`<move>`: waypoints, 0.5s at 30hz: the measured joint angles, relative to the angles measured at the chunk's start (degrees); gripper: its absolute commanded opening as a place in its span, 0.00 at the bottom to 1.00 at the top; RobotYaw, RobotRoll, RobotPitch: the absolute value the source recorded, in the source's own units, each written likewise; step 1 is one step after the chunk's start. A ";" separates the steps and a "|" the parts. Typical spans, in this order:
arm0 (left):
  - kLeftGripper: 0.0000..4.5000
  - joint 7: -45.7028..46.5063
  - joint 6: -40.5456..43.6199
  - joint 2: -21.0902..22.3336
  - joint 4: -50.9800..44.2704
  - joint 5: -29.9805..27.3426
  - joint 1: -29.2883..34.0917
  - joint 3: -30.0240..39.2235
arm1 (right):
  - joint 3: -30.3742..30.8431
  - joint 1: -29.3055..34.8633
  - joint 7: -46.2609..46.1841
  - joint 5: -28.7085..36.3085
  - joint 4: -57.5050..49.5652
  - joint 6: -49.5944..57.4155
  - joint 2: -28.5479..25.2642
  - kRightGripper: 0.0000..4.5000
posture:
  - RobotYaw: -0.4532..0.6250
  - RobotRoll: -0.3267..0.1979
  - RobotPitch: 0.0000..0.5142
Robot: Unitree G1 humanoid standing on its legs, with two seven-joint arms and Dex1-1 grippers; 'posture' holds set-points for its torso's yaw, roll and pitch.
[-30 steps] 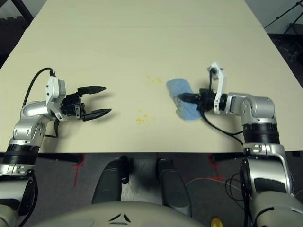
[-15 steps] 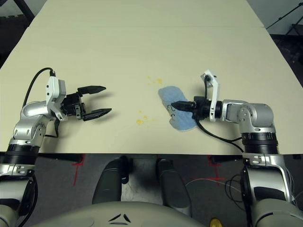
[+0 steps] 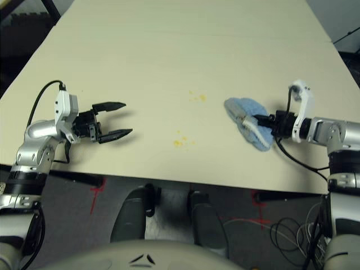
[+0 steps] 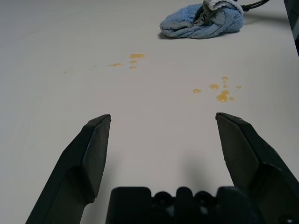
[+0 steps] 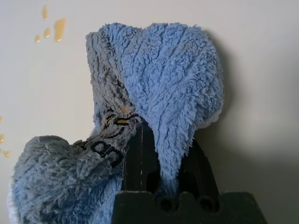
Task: Wipe the water off the table with a rag.
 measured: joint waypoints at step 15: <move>1.00 -2.38 -0.26 1.68 0.89 0.76 0.15 -0.47 | -2.22 0.51 -1.24 14.35 -27.32 18.34 10.34 0.03 | 0.54 0.62 0.41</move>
